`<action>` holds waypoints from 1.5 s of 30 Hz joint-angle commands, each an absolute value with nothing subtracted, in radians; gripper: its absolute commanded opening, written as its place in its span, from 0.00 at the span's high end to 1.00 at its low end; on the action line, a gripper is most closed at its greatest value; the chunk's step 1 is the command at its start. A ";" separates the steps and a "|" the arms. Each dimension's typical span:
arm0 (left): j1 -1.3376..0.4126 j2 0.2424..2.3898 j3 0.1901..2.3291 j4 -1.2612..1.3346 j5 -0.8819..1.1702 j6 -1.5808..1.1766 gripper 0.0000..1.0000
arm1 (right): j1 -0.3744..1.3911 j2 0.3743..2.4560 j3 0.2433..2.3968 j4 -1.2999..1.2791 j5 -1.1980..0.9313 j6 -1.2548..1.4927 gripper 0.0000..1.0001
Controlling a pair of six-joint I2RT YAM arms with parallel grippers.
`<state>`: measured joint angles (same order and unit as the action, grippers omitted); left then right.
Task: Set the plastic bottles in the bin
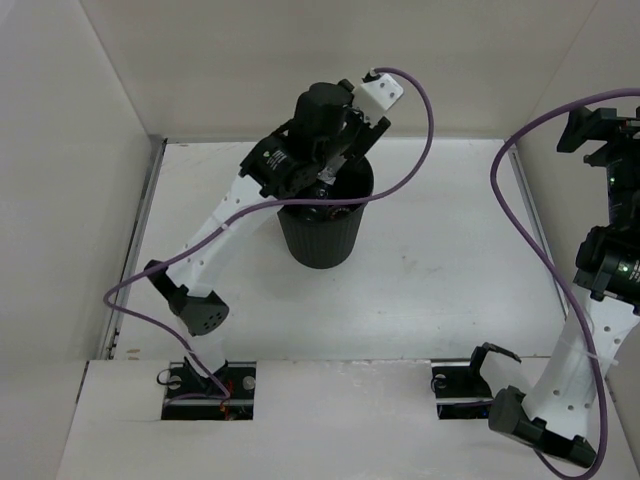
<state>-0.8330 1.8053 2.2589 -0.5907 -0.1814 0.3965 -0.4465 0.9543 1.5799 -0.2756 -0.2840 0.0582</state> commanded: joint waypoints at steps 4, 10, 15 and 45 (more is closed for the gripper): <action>-0.829 1.654 2.079 -0.496 -0.175 0.417 0.97 | -0.429 0.956 1.606 -0.216 -0.250 0.081 0.00; -0.802 1.554 1.844 -0.391 -0.163 0.400 0.63 | -0.394 0.957 1.652 -0.242 -0.235 0.081 0.00; -0.748 1.488 1.704 -0.301 -0.153 0.402 0.00 | -0.348 0.942 1.661 -0.290 -0.248 0.083 0.00; 0.337 0.954 1.269 -0.296 -0.077 0.268 0.00 | -0.024 1.143 1.657 -0.838 -0.305 0.081 0.00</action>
<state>0.2913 1.0077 1.2919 -0.2981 -0.1471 0.3180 -0.0200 1.1919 1.6714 -0.9016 -0.2890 0.0441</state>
